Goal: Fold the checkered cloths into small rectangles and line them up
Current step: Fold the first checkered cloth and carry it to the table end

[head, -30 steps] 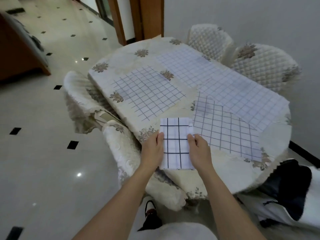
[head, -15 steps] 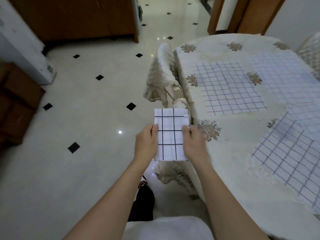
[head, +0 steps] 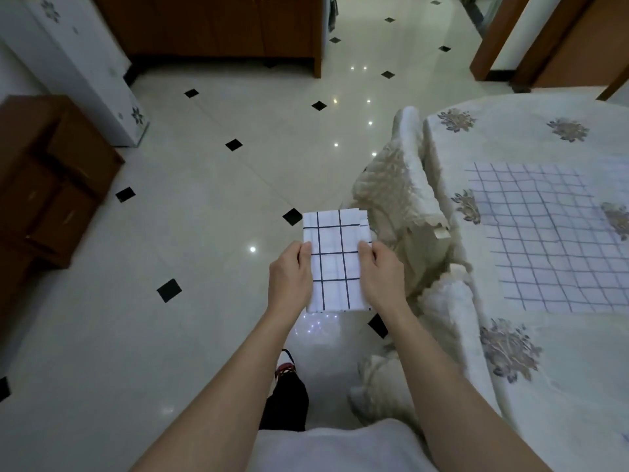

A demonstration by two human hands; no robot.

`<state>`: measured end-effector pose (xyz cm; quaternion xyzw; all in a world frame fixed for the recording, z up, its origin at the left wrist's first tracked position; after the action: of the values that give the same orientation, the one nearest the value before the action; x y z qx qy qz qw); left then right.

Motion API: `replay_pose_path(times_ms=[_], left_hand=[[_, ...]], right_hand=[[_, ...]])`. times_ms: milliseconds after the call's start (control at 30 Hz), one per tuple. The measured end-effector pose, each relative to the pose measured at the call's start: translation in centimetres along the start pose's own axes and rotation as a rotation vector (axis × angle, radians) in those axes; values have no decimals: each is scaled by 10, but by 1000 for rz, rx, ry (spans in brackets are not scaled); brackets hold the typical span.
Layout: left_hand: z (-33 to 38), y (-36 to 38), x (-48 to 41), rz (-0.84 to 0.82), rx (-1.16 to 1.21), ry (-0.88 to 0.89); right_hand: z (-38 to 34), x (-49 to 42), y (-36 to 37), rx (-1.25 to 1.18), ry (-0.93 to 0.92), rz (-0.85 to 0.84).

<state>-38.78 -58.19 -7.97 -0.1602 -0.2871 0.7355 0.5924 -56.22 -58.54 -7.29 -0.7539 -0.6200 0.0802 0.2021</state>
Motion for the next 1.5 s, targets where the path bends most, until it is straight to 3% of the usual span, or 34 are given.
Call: replay_pose_path(times_ms=[333, 667, 1067, 1500], left_hand=[[10, -42, -196, -35, -32, 29], [30, -18, -350, -75, -50, 37], [141, 55, -580, -33, -64, 47], [212, 143, -753, -133, -137, 103]], right_hand=[[-72, -152, 91, 29, 52, 39], [-88, -300, 128, 39, 49, 69], [-133, -567, 103, -48, 27, 33], [-122, -745, 78, -70, 155, 123]])
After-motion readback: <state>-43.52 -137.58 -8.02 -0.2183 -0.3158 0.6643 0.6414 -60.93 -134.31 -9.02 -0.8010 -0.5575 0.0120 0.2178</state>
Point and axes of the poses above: each hand's wrist, its own x-axis away from the middle knuckle, its own y-axis out of the palm, z = x × y, the point moved 5 cm from there along -x, towards the middle knuckle, and after that the axes turned 7 degrees about -x, right-handed, at the moved point
